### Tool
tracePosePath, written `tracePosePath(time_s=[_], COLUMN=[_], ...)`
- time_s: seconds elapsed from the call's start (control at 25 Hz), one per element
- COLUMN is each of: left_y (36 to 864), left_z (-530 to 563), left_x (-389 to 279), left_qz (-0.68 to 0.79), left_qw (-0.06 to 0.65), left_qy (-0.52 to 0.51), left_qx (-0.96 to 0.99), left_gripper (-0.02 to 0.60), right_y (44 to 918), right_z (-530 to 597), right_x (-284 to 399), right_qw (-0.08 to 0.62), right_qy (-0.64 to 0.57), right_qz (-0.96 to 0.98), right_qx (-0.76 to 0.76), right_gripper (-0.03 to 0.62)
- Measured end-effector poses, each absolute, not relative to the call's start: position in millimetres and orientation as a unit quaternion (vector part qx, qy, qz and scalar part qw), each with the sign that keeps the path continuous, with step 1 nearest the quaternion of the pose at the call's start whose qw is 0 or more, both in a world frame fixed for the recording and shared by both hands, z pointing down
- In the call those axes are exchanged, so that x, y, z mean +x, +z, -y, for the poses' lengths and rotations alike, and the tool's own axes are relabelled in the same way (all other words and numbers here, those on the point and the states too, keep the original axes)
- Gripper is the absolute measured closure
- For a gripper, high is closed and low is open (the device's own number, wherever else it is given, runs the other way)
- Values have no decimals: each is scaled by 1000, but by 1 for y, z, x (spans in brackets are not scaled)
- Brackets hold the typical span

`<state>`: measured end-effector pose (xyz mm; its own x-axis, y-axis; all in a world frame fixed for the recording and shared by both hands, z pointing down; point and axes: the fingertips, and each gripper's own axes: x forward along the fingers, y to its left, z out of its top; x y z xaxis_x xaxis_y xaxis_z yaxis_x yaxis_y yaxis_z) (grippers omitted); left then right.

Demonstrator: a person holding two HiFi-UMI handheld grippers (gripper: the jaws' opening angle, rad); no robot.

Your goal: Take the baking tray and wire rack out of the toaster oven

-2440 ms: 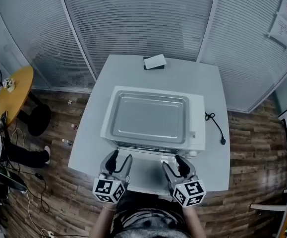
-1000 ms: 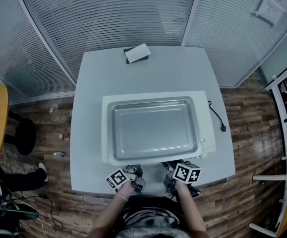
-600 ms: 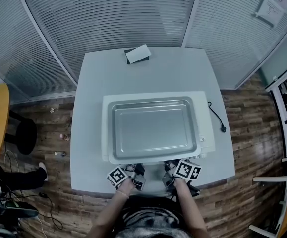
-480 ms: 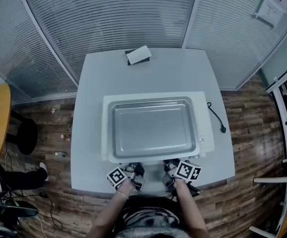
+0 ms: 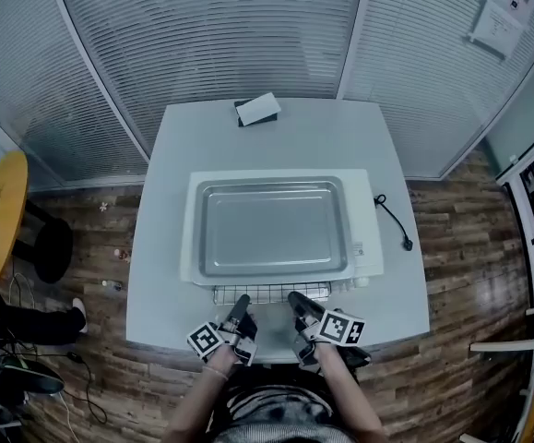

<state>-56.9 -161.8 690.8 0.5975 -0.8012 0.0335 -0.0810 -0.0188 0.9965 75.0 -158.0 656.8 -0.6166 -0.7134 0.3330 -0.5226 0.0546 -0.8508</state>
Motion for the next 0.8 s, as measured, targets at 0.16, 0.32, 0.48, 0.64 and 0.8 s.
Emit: tracePosePath(time_s=[0.16, 0.32, 0.48, 0.64, 0.8], left_y=[682, 676, 663, 653, 647], left_z=[144, 124, 106, 90, 77], left_x=[-58, -59, -58, -56, -56], left_qz=[349, 362, 361, 355, 351], left_qw=[593, 582, 571, 572, 571], left_qy=[-296, -297, -304, -312, -305], left_qx=[662, 665, 671, 670, 676], left_gripper=[548, 548, 546, 545, 543], right_y=[654, 646, 635, 627, 618], right_z=[141, 123, 105, 91, 79], right_x=[74, 73, 74, 76, 75], right_qw=[87, 75, 70, 68, 75], right_qy=[-542, -534, -525, -518, -517], right_qz=[-727, -743, -755, -761, -759], right_qx=[-413, -396, -387, -386, -389], right_gripper=[557, 554, 551, 549, 549])
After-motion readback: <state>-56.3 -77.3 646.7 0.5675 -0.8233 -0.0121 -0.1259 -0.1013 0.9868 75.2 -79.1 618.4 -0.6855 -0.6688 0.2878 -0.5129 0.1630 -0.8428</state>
